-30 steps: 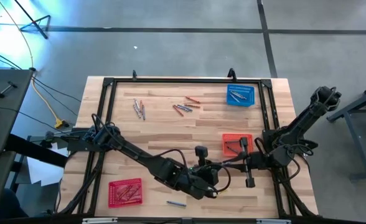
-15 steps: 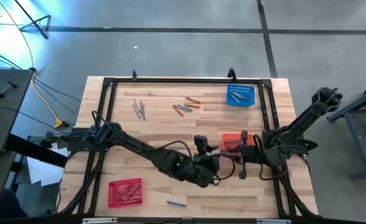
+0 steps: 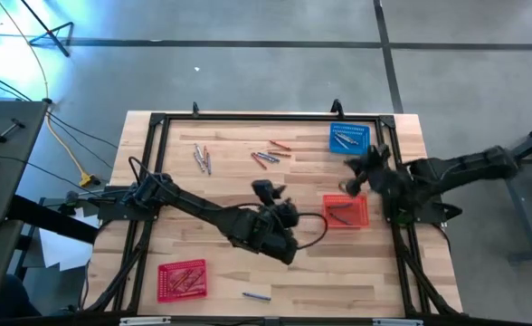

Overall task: Sort crayons
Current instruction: Put the gray crayon into the blue bin

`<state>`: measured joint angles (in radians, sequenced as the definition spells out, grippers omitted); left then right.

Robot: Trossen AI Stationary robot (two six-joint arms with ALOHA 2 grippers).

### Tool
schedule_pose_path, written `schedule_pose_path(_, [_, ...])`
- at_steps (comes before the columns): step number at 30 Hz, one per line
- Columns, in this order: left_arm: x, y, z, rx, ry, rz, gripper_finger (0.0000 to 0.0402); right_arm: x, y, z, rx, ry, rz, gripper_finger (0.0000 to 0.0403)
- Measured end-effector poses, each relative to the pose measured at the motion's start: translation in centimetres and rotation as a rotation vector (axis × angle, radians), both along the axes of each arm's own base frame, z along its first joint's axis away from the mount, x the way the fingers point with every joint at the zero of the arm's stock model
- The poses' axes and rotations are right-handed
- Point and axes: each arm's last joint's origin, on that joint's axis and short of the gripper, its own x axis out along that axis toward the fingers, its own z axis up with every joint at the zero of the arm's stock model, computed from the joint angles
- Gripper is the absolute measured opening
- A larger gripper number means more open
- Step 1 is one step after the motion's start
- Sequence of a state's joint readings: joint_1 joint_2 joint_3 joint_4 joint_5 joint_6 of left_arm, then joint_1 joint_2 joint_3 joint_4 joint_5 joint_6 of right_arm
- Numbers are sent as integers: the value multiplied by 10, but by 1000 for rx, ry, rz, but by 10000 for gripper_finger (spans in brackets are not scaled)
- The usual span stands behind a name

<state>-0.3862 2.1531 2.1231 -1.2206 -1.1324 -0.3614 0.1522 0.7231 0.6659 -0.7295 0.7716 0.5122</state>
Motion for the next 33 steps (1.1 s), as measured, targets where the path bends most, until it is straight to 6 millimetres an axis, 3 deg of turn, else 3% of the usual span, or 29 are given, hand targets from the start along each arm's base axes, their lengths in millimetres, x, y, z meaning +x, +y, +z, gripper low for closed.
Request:
schedule_pose_path(5, [-23, 23, -5, -4, 16, 191, 184, -1, -31, -2, 58, 79, -46, 1])
schedule_pose_path(17, [-49, 41, 10, 24, 92, 173, 184, -7, -77, -3, 132, 106, -91, 1])
schedule_pose_path(25, [-48, 55, 10, 13, 143, 196, 184, 0, -111, -18, 152, 211, -110, 2])
schedule_pose_path(33, [-43, 82, 9, 5, 164, 259, 184, 3, -148, -41, 266, 224, -168, 2])
